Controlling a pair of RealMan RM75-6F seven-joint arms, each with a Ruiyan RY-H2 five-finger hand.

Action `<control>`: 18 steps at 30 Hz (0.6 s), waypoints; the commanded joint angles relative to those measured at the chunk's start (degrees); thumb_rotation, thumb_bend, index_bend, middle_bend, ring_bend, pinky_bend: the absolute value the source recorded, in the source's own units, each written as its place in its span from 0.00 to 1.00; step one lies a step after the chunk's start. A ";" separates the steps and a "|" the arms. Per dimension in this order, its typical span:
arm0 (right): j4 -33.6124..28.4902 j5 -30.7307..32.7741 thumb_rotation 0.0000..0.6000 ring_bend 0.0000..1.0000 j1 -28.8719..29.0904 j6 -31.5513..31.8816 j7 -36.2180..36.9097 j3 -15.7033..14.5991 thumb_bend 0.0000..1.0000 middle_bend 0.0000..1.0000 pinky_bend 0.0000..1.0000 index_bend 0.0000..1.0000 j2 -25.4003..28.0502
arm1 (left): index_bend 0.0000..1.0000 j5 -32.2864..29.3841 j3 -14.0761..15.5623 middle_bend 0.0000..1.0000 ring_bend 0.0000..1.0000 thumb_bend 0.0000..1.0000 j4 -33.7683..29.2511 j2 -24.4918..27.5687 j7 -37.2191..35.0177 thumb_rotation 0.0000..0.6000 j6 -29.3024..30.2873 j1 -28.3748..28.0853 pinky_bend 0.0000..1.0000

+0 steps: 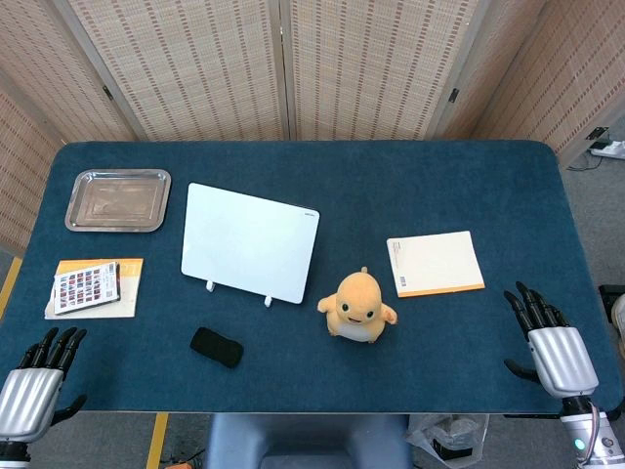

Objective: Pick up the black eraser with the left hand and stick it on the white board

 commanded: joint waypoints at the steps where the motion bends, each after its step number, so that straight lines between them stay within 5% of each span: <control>1: -0.10 0.02 1.00 0.07 -0.02 0.02 -0.05 -0.03 0.15 0.00 0.21 0.00 0.00 | 0.00 -0.23 -0.04 0.11 0.04 0.21 0.03 -0.06 0.11 1.00 -0.15 -0.03 0.22; 10: -0.05 -0.52 1.00 0.07 -0.20 0.62 0.70 -0.15 0.15 0.00 0.21 0.00 0.21 | 0.00 3.78 0.93 0.17 0.10 0.21 1.05 -0.23 -1.77 1.00 -0.05 -0.80 0.28; 12: 0.02 -0.51 1.00 0.07 -0.22 0.74 0.83 -0.07 0.15 0.00 0.21 0.00 0.20 | 0.03 8.14 0.93 0.43 0.30 0.21 3.47 -1.12 -4.96 1.00 1.91 -1.51 0.46; 14: 0.05 -0.31 1.00 0.07 -0.09 0.51 0.80 0.03 0.15 0.00 0.21 0.00 0.16 | 0.11 10.91 2.06 0.90 0.76 0.21 5.48 -1.56 -8.68 1.00 0.69 -2.82 0.86; 16: 0.09 -0.15 1.00 0.07 0.14 0.10 0.57 0.09 0.15 0.00 0.21 0.00 0.09 | 0.18 13.00 2.81 1.00 0.96 0.21 6.06 -1.31 -11.92 1.00 -1.26 -4.70 1.00; 18: 0.11 0.02 1.00 0.07 0.34 -0.14 0.54 0.25 0.15 0.00 0.21 0.00 0.03 | 0.24 14.61 2.70 1.00 1.00 0.21 6.96 -1.97 -12.69 1.00 -2.77 -6.48 1.00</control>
